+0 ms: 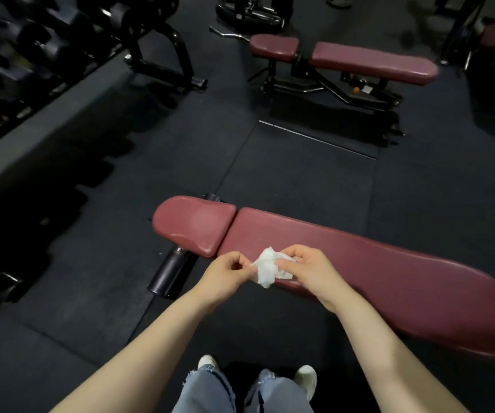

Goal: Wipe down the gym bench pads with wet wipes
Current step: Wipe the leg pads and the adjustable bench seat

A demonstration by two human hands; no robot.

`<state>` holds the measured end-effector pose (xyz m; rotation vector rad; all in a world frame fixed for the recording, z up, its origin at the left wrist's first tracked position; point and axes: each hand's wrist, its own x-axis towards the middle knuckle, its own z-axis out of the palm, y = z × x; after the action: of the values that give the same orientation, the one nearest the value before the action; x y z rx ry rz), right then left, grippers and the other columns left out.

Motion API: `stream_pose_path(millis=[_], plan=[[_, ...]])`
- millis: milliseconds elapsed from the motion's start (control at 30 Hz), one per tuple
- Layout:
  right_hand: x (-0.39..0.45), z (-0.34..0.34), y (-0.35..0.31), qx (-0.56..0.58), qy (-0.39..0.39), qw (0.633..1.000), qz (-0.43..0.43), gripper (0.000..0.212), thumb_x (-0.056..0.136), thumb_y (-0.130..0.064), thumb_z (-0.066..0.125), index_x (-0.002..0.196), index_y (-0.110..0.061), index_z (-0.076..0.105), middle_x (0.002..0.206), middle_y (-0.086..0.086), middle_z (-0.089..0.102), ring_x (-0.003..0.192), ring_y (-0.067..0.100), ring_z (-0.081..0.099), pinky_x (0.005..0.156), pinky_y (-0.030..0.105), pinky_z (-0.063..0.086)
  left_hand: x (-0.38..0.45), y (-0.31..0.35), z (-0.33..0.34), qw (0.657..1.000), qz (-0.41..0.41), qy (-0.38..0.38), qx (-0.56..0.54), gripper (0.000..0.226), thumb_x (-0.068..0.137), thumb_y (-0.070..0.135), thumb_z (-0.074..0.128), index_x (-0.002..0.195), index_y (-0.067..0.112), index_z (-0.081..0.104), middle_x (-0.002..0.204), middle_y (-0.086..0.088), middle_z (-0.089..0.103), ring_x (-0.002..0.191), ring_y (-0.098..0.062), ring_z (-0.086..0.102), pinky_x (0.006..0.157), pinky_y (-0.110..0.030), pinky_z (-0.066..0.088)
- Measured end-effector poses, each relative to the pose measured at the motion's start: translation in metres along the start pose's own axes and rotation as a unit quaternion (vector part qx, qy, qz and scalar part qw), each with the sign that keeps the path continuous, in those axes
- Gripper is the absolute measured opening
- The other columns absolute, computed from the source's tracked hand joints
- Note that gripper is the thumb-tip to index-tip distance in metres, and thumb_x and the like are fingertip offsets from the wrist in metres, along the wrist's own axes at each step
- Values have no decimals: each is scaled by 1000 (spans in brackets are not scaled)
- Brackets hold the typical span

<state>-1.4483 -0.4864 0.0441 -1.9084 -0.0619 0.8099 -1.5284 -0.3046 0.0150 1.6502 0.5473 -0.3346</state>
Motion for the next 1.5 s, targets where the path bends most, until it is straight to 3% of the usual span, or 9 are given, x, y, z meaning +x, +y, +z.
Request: stream_pose_path(millis=[200,300,433,567,700,933,1067,1200,1500], plan=[[16,65,-19,-108,96,989,-44,11,88,-14,65,84,-25,65,81,-5,69,74,14,62,64,27,48,15,-13,-52,998,-61,22,-15,14,87,20,68,76,14,61,69,-2,61,61,-12,50,59,-25,42],[18,86,-15,-270,147,942,-138,9,88,-17,63,95,-23,65,93,-4,68,88,18,61,71,35,49,25,-6,-58,990,-104,5,-92,7,89,13,65,82,13,65,65,1,58,50,-7,48,51,-19,40],[39,96,-10,-299,147,924,-190,17,89,-15,61,106,-20,65,94,1,67,89,24,60,68,35,46,45,-1,-64,975,-144,0,-170,12,93,13,61,91,14,73,79,-1,66,67,-9,54,63,-22,41],[65,95,-11,-190,127,969,-95,24,89,-35,64,112,-29,58,90,-4,68,80,20,62,63,30,45,73,7,-69,984,-116,-53,-127,24,95,16,55,103,21,77,91,7,75,77,-4,62,64,-17,40],[105,83,-8,-86,165,982,-21,20,85,-38,70,101,-31,60,76,-10,66,69,8,60,57,17,43,112,12,-71,988,-96,-122,-4,41,93,15,46,117,37,71,121,14,68,120,-1,55,100,-22,38],[173,54,12,-10,166,986,29,17,87,-13,67,85,-29,60,74,-9,62,68,10,53,61,18,41,171,21,-66,983,-78,-151,69,47,89,14,48,125,38,64,130,9,47,119,1,46,96,-19,35],[204,36,32,-66,200,973,94,12,90,-13,62,99,-18,67,83,-4,64,79,17,58,63,24,35,214,10,-79,972,-88,-124,177,39,91,13,52,128,24,63,123,2,52,114,-14,55,96,-20,40],[231,24,67,-111,238,952,158,19,87,-14,61,101,-13,72,98,6,69,91,24,62,70,22,34,263,-20,-101,935,-105,-138,308,55,78,37,50,131,27,62,136,-4,56,123,-21,55,108,-30,41],[295,-51,134,-198,391,863,251,23,89,-15,56,106,-2,65,108,23,66,100,39,61,82,40,46,342,-70,-101,905,-41,-172,388,53,92,17,52,145,20,46,151,-2,40,141,-21,32,118,-35,26]])
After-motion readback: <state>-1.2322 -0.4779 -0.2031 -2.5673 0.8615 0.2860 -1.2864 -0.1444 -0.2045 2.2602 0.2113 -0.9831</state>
